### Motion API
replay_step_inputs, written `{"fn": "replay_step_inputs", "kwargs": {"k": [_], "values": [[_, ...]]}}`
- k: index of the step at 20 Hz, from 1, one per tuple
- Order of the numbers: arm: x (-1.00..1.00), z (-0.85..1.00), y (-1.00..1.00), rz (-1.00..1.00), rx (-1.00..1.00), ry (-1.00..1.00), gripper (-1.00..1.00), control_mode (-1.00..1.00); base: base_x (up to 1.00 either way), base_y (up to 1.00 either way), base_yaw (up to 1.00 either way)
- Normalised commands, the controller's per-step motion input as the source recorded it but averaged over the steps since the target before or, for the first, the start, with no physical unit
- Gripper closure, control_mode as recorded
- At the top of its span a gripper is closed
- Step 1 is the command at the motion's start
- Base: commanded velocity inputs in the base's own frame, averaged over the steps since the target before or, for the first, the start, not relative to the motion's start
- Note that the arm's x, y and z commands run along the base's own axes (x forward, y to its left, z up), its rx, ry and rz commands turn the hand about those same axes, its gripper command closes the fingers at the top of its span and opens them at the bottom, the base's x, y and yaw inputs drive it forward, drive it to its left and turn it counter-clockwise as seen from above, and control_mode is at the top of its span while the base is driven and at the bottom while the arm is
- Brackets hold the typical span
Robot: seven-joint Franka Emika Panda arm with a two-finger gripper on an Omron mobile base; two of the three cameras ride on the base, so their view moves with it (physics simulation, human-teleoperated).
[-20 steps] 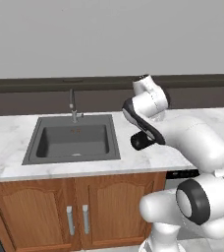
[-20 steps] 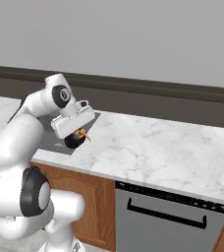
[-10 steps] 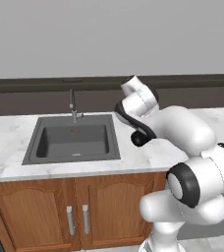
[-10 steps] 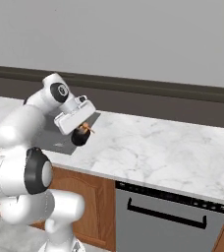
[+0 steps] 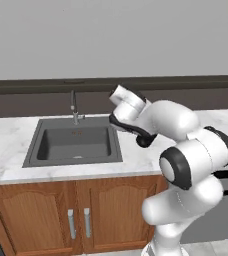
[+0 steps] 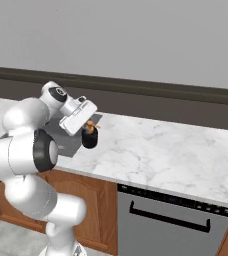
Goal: Restock the sink supplies by placing the sponge and soap dispenser on the counter and next to the sink. Make sure the soap dispenser is upright.
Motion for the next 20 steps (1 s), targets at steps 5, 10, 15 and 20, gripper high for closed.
{"fn": "replay_step_inputs", "kwargs": {"k": [5, 10, 15, 20], "values": [[0.29, -0.06, 0.00, 0.11, -0.25, 0.18, 1.00, -1.00, 0.00, 0.00, 0.00], [0.18, -0.13, 0.00, 0.13, -0.11, 0.05, 1.00, -1.00, 0.00, 0.00, 0.00], [0.11, -0.13, 0.00, 0.10, -0.01, -0.04, 1.00, -1.00, 0.00, 0.00, 0.00], [0.17, -0.23, 0.00, 0.11, 0.00, -0.11, 1.00, -1.00, 0.00, 0.00, 0.00]]}}
